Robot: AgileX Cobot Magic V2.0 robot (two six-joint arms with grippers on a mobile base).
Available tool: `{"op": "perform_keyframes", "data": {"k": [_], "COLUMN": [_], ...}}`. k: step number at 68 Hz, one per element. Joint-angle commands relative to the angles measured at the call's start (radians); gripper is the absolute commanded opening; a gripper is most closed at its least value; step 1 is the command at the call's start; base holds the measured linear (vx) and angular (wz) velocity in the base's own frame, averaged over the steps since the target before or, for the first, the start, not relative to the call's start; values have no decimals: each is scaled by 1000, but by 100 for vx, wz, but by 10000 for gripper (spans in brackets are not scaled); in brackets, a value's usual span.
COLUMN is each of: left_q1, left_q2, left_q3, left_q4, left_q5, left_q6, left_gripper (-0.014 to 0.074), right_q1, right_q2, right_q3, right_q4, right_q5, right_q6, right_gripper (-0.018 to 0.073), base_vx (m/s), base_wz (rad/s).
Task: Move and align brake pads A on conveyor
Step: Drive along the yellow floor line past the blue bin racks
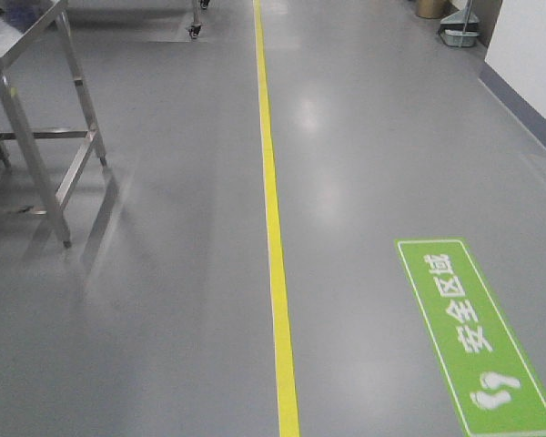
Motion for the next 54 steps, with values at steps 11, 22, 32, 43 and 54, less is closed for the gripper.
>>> {"op": "perform_keyframes", "data": {"k": [11,22,32,43,54], "left_q1": [-4,-4,-4,-4,-4], "left_q2": [10,10,10,10,10], "left_q3": [-25,-25,-25,-25,-25], "left_q4": [-7,-7,-7,-7,-7], "left_q5": [-75,-75,-76,-76,-76], "left_q6": [1,1,1,1,1], "left_gripper": [355,355,355,355,355], "right_q1": [-1,-1,-1,-1,-1], "right_q2": [11,11,11,11,11], "right_q3": [-24,-24,-24,-24,-24], "right_q4": [-5,-5,-5,-5,-5], "right_q5": [-74,-74,-73,-74,-74], "right_q6": [-7,-7,-7,-7,-7], "right_gripper": [524,524,524,524,524], "base_vx": [71,72,72,72,73], "base_wz": [-5,-7,-4,0,5]}}
